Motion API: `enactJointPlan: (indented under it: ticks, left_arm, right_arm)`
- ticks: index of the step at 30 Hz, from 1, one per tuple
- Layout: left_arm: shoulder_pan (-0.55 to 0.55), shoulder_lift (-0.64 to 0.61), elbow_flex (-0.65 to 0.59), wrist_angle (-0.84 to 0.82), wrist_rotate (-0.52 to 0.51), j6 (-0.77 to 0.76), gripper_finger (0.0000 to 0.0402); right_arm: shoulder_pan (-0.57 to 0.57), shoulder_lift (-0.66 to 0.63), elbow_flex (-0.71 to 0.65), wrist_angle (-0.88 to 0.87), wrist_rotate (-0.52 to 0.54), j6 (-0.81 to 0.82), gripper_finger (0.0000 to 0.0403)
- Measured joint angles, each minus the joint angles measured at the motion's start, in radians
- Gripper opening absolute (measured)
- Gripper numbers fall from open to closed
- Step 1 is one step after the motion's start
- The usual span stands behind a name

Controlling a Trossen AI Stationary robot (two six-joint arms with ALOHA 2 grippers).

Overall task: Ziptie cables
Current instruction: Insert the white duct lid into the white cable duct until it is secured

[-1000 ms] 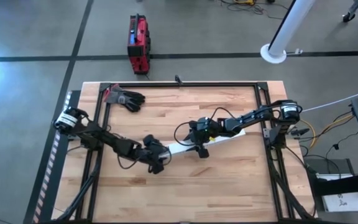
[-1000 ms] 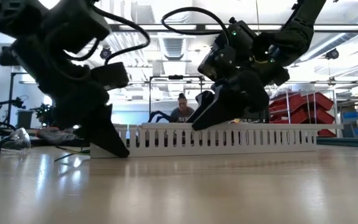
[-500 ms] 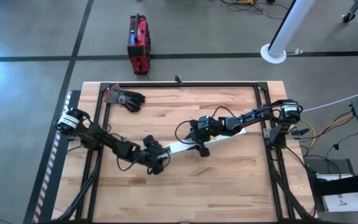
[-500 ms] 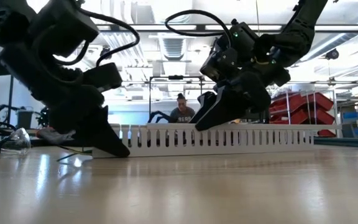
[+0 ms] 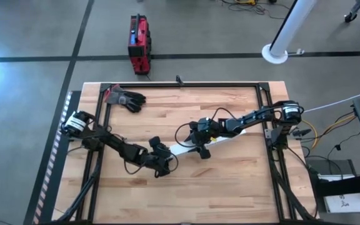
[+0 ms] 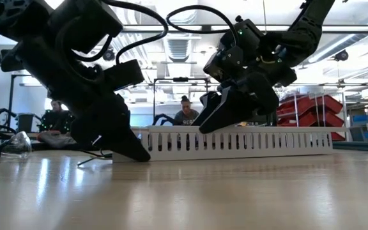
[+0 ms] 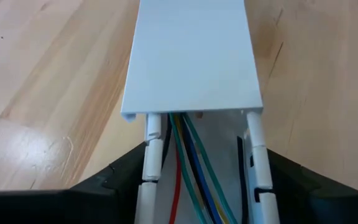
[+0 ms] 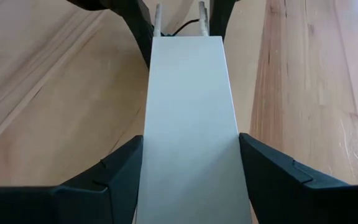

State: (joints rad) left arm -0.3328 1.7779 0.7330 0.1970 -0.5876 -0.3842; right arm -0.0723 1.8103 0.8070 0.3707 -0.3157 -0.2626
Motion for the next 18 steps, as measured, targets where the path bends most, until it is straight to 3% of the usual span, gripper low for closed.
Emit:
enactJointPlan:
  ticks: [15, 18]
  left_arm:
    - [0.011, -0.002, -0.036, 0.069, 0.001, -0.089, 0.0222]
    - [0.012, -0.002, -0.034, 0.091, -0.005, -0.088, 0.0218]
  right_arm:
    - [0.012, -0.001, 0.014, -0.049, -0.057, -0.076, 0.0217]
    - [0.018, 0.001, 0.023, -0.028, -0.001, -0.028, 0.0217]
